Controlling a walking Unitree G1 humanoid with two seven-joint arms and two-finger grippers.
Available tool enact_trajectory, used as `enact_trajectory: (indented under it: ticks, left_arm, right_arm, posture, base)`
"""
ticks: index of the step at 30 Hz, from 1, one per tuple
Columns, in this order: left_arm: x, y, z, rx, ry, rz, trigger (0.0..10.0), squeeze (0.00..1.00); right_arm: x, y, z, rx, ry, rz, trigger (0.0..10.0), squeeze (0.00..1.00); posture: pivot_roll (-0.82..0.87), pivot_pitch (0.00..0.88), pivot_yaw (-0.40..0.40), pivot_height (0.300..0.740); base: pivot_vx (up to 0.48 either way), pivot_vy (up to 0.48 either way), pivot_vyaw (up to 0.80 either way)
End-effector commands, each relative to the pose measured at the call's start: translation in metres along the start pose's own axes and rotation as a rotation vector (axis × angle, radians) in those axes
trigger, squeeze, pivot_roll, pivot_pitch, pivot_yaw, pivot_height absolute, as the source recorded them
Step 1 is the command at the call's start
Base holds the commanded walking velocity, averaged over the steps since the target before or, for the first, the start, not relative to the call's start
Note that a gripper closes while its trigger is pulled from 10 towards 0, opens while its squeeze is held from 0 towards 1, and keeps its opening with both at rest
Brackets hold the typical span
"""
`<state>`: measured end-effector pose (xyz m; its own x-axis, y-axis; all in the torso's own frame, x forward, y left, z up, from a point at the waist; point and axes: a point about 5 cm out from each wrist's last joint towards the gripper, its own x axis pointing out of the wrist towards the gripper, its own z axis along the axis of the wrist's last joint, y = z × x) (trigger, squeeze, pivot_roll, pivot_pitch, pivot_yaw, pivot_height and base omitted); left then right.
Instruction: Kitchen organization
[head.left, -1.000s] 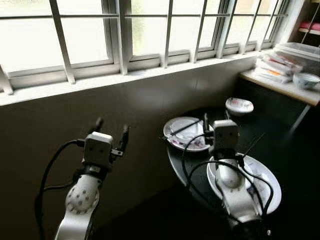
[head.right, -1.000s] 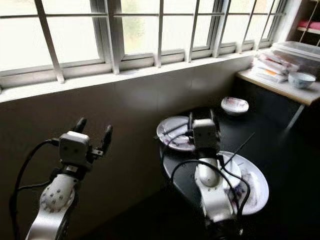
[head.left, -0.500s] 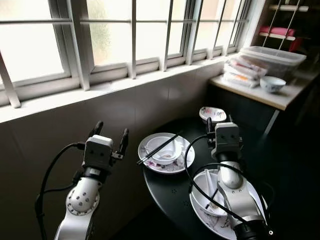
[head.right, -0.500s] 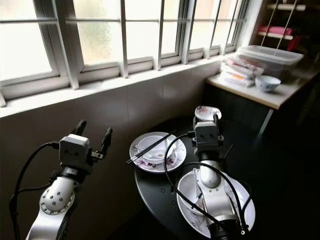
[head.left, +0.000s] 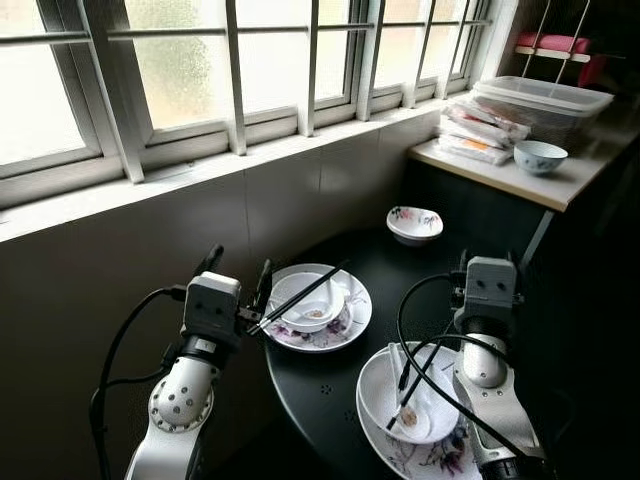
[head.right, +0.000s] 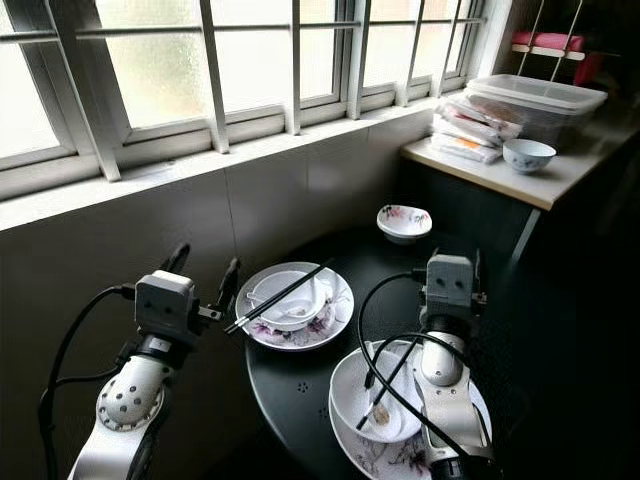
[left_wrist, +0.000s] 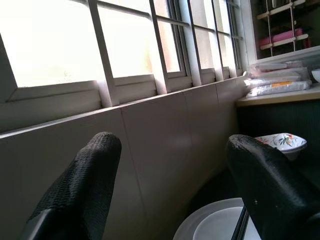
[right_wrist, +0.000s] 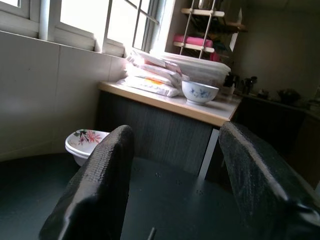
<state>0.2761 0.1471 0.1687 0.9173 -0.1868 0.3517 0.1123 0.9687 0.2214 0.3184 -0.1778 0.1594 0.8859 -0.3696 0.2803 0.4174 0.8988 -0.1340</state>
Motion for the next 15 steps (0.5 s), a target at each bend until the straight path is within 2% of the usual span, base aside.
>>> enact_trajectory:
  ticks: [1, 2, 4, 5, 7, 15]
  left_arm:
    - [-0.001, 0.001, -0.003, 0.006, 0.016, -0.002, 10.0, 0.00]
    - [-0.001, 0.000, -0.003, 0.006, 0.017, -0.003, 10.0, 0.00]
    - [-0.001, 0.000, -0.004, 0.008, 0.020, -0.005, 10.0, 0.00]
    - [-0.001, 0.000, -0.004, 0.008, 0.020, -0.005, 10.0, 0.00]
    - [-0.001, 0.000, -0.004, 0.012, 0.024, -0.008, 10.0, 0.00]
    - [-0.001, 0.000, -0.006, 0.020, 0.030, -0.012, 10.0, 0.00]
  right_arm:
    - [0.000, -0.007, 0.003, 0.030, 0.009, -0.043, 10.0, 0.00]
    - [-0.001, -0.008, 0.002, 0.037, 0.015, -0.048, 10.0, 0.00]
    - [-0.001, -0.011, -0.014, 0.070, 0.147, -0.075, 10.0, 0.00]
    - [-0.001, -0.011, -0.014, 0.070, 0.147, -0.075, 10.0, 0.00]
    - [0.001, -0.013, -0.026, 0.103, 0.232, -0.083, 10.0, 0.00]
    - [0.006, 0.001, -0.030, 0.234, 0.324, 0.020, 10.0, 0.00]
  posture:
    - [0.02, 0.000, -0.033, 0.740]
    - [0.02, 0.000, -0.033, 0.740]
    - [0.02, 0.000, -0.032, 0.740]
    - [0.02, 0.000, -0.032, 0.740]
    - [0.02, 0.000, -0.030, 0.740]
    - [0.02, 0.000, -0.029, 0.740]
  base:
    - [0.000, 0.000, 0.00]
    - [0.000, 0.000, 0.00]
    - [0.000, 0.000, 0.00]
    - [0.000, 0.000, 0.00]
    - [0.000, 0.000, 0.00]
    - [0.000, 0.000, 0.00]
